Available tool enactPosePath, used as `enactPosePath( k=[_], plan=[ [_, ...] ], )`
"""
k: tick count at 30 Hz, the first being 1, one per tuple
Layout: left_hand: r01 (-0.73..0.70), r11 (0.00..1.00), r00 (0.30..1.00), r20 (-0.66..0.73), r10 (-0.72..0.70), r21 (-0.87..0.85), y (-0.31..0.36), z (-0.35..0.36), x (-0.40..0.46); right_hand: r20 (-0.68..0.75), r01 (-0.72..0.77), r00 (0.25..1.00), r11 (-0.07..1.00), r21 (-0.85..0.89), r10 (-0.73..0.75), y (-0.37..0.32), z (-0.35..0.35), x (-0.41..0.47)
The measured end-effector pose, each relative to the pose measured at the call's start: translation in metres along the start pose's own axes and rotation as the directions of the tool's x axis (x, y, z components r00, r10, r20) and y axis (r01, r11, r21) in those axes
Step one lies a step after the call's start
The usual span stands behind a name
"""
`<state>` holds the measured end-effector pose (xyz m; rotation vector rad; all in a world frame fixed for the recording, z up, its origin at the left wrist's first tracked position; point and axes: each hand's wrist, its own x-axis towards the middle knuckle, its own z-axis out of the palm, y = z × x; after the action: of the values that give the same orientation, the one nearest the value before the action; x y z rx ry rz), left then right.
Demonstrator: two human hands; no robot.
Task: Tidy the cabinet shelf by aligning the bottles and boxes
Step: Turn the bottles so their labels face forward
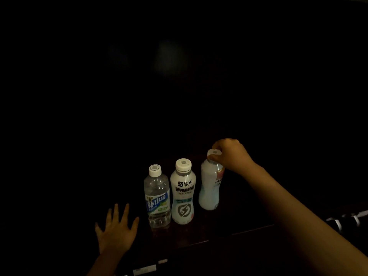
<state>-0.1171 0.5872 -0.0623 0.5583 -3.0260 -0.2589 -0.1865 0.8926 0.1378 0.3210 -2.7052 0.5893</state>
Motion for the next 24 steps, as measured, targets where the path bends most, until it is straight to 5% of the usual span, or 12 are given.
enactPosePath(
  k=[8,13,21,24],
  plan=[
    [-0.033,0.999,0.999,0.023,0.033,-0.027,-0.006,0.005,0.002,0.299,0.093,0.946,0.989,0.113,-0.123,0.007,-0.015,0.008],
    [-0.033,0.999,0.999,0.01,0.033,-0.042,-0.009,0.008,0.003,0.05,-0.032,0.998,0.994,-0.1,0.037,-0.003,0.003,0.002],
    [-0.034,0.999,0.999,-0.001,0.034,-0.024,-0.01,0.01,0.005,0.292,0.115,0.945,0.986,0.118,-0.145,0.014,-0.019,0.001],
    [-0.033,0.999,0.999,-0.012,0.033,-0.013,-0.011,0.011,0.006,0.21,0.058,0.974,0.988,0.144,-0.087,0.019,-0.012,-0.004]
  ],
)
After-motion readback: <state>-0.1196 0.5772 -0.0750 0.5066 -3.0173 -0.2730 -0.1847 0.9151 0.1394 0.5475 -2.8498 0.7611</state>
